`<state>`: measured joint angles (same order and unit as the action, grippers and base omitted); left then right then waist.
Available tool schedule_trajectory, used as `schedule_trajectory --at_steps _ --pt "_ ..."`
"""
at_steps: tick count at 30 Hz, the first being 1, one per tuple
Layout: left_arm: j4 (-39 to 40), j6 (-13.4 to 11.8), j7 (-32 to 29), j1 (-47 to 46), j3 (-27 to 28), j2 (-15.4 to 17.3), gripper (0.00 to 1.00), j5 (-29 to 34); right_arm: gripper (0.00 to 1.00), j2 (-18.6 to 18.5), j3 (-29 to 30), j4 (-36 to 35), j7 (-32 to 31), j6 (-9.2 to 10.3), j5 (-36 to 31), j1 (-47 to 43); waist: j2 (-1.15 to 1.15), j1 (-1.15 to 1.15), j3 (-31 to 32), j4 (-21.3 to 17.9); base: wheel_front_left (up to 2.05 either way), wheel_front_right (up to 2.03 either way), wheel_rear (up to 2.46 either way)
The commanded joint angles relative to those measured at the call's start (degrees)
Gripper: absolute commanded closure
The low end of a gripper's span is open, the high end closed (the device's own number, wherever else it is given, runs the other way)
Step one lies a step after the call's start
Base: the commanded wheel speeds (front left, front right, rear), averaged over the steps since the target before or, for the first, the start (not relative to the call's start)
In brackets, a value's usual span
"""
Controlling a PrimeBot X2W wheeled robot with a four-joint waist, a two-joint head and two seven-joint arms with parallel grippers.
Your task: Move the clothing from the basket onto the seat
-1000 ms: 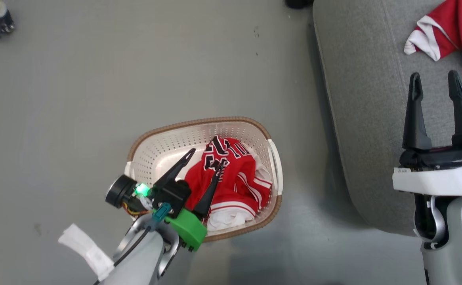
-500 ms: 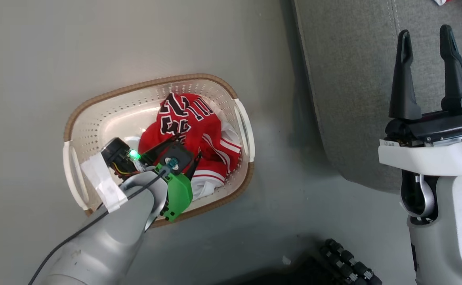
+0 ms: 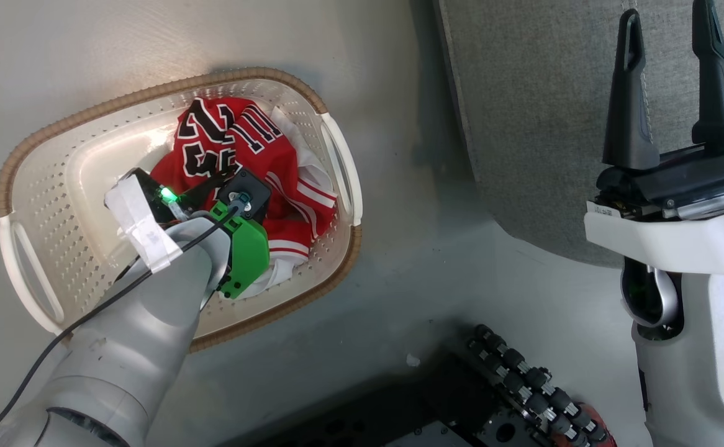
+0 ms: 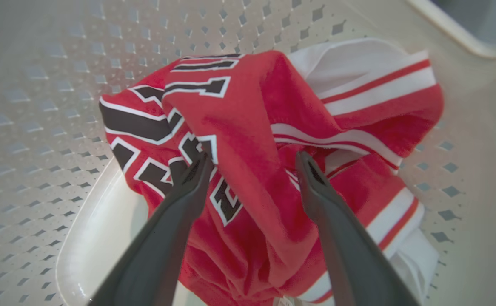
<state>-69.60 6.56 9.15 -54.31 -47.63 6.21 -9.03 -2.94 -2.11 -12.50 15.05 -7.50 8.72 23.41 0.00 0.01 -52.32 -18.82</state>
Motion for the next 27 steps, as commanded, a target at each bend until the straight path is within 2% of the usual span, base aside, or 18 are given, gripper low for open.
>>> schedule_trajectory --at_steps 1,7,8,9,10,18,27 --pt "-0.6 -0.2 -0.1 -1.3 0.1 0.4 0.0 0.3 0.0 0.1 -0.1 -0.5 0.2 0.02 -0.2 0.8 0.0 -0.01 -1.6 -1.2 0.0 0.0 0.0" --pt "-1.9 0.4 1.0 -2.1 -1.1 0.4 0.0 0.1 0.0 0.1 -1.7 -0.5 0.2 0.02 -1.2 1.5 0.0 -0.01 -2.7 -1.8 0.0 0.0 0.0" --pt "-2.0 0.5 1.4 -2.2 -1.6 0.4 0.4 0.2 0.0 0.0 -2.0 -0.4 0.2 0.02 -1.6 1.6 0.0 -0.01 -2.8 -1.9 0.0 0.0 0.0" --pt "-2.0 0.5 1.8 -2.4 -2.0 0.5 0.67 0.4 0.0 0.0 -2.2 -0.4 0.2 0.02 -1.8 1.6 0.0 -0.01 -2.8 -1.9 0.0 0.0 0.0" --pt "-1.9 0.6 2.4 -2.7 -2.4 0.6 1.0 0.7 0.0 0.0 -2.3 -0.3 0.2 0.02 -2.0 1.7 0.0 -0.01 -2.8 -1.9 0.0 0.0 0.0" --pt "-0.3 0.3 5.8 -1.8 -3.7 -0.3 1.0 0.4 0.0 -0.6 -2.0 0.5 0.2 0.02 -3.7 1.9 0.0 -0.01 -0.1 0.3 0.0 0.0 0.0" --pt "6.1 -0.6 6.1 4.5 -2.3 -1.6 1.0 -2.3 0.0 -2.0 -1.4 0.9 0.2 0.02 -4.3 -0.5 0.0 -0.01 9.9 4.8 0.0 0.0 0.0"
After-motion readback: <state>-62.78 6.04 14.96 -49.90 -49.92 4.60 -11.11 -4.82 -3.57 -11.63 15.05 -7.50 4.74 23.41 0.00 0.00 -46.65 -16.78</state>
